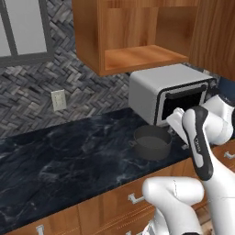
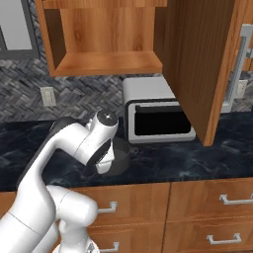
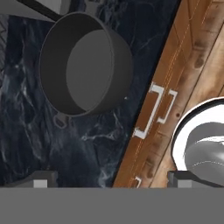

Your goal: Pick the kettle from the cabinet and place it on a stove burner. Then pick the pot from the counter and place it on another stove burner. Finally, turn both burners on.

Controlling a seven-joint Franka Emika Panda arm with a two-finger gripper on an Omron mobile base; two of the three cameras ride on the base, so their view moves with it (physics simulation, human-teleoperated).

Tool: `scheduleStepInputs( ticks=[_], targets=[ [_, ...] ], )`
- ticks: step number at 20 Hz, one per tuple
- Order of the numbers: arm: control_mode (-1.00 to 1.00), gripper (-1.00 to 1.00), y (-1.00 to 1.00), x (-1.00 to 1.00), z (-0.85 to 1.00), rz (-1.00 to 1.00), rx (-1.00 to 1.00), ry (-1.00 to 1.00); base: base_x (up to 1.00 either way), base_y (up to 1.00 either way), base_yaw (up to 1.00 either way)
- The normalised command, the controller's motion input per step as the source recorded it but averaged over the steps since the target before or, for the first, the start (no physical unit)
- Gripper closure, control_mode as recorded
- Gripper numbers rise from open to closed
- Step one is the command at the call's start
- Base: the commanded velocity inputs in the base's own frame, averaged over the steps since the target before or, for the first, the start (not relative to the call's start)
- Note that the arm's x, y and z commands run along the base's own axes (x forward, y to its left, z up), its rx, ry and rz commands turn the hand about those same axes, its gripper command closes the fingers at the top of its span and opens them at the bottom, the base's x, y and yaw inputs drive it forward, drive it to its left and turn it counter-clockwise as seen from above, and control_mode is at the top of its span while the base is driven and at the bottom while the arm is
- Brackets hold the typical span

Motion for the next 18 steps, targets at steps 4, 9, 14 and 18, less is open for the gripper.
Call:
scheduleStepInputs(
  ticks=[4, 9, 14, 18],
  targets=[
    [-1.00, -1.00, -0.04, 0.26, -0.18, -0.04, -0.05, 0.03, 0.00, 0.00, 0.00],
    [-1.00, -1.00, -0.02, 0.19, -0.24, -0.04, -0.05, 0.02, 0.00, 0.00, 0.00],
    [-1.00, -1.00, -0.02, 0.20, -0.27, -0.04, -0.05, 0.03, 0.00, 0.00, 0.00],
    [-1.00, -1.00, -0.04, 0.19, -0.24, -0.05, -0.06, 0.03, 0.00, 0.00, 0.00]
  ],
)
